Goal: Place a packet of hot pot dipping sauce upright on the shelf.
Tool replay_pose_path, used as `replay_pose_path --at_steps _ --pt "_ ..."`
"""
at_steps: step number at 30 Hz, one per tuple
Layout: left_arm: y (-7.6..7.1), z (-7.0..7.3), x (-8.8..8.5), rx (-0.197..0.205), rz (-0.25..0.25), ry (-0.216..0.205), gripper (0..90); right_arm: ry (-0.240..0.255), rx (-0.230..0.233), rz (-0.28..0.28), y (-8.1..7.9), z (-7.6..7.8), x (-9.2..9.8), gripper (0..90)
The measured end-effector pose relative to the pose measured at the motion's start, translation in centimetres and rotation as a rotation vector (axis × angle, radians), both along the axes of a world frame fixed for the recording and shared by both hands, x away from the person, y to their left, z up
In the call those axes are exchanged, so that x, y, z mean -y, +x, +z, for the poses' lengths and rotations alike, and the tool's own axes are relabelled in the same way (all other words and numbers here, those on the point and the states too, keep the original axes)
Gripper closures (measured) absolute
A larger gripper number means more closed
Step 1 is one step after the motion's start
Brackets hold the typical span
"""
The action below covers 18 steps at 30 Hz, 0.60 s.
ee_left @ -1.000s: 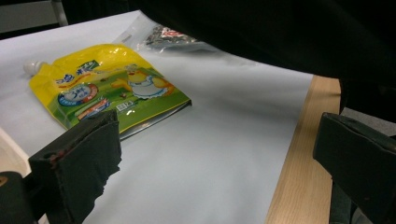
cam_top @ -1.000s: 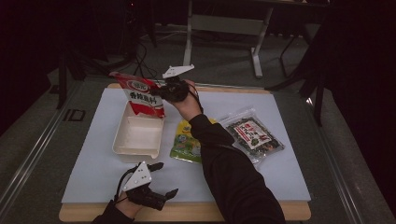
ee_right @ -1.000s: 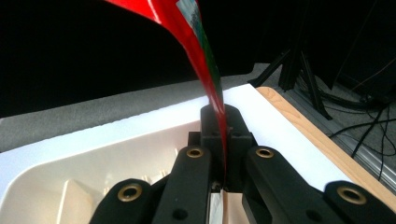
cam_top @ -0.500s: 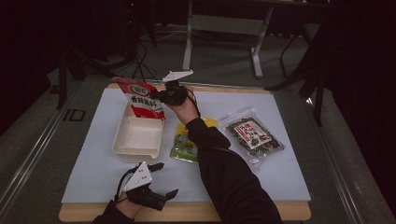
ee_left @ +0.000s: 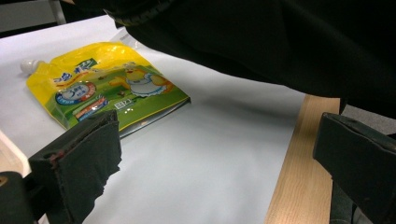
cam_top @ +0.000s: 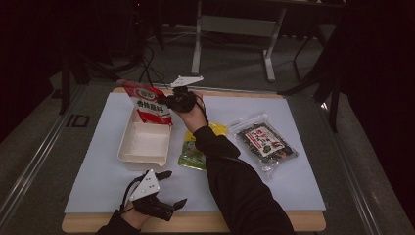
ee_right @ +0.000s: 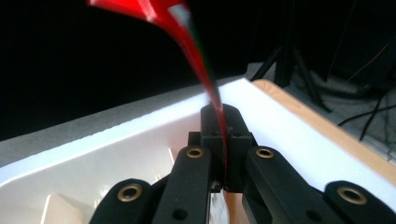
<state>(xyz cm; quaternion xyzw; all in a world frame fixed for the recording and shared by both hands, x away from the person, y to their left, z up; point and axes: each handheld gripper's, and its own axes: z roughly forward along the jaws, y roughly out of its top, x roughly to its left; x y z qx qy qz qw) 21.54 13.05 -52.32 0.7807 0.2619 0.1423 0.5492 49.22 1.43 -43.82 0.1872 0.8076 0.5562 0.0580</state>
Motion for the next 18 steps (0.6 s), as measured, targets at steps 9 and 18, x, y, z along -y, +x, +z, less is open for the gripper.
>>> replay_pose_path --at_steps 9,18 --pt "0.0 0.0 0.0 0.004 -0.005 0.004 2.2 0.019 0.004 -0.031 0.1 -0.7 0.0 90.0" --pt "0.0 -0.1 0.2 0.001 -0.007 0.007 2.2 -0.05 -0.037 -0.031 0.2 -1.5 0.5 76.4"
